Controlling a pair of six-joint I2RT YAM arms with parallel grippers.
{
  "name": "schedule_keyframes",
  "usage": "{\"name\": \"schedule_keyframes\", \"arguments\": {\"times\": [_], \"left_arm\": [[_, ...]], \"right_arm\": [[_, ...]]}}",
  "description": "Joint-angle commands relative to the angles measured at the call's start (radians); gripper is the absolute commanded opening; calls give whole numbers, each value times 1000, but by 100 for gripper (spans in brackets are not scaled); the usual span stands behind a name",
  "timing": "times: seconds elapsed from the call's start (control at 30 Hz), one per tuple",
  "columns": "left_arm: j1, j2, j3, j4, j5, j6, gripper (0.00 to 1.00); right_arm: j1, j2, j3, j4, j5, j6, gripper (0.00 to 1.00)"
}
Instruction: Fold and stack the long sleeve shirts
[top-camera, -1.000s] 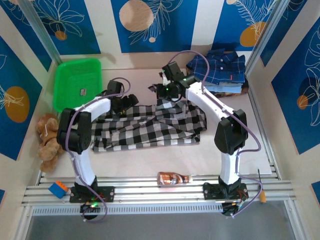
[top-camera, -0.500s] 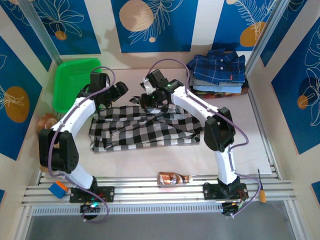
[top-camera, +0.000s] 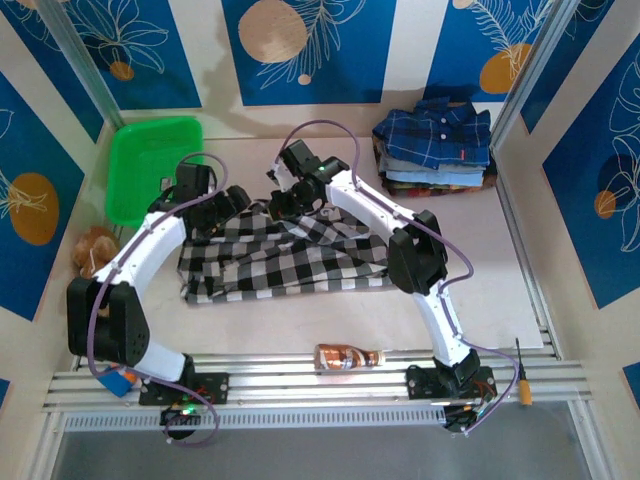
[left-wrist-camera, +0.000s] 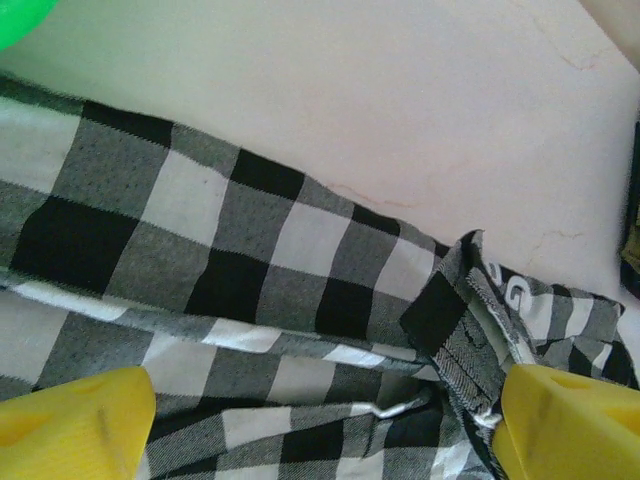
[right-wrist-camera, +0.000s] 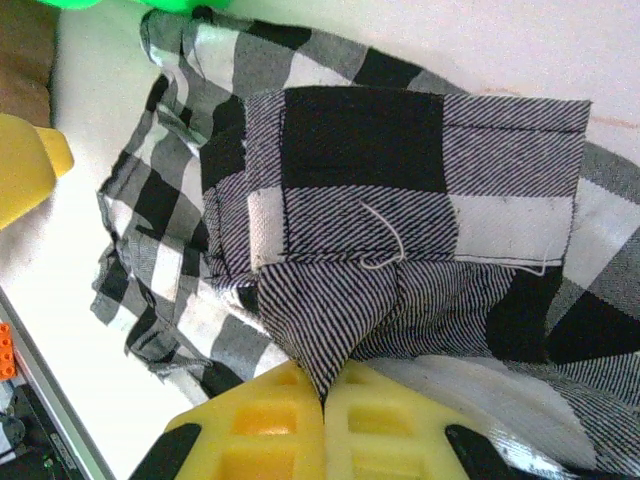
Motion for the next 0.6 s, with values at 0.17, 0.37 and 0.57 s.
{"name": "schedule_keyframes", "arguments": {"times": [0.17, 0.37, 0.57], "left_arm": [[9, -46, -89, -23, -31, 14, 90], [10, -29, -105, -21, -24, 34, 90], [8, 2, -95, -11, -6, 56, 90]], "right_arm": [[91, -333, -271, -100, -69, -5, 2], [187, -509, -455, -102, -20, 38, 2], [166, -511, -503, -89, 56, 92, 3]]}}
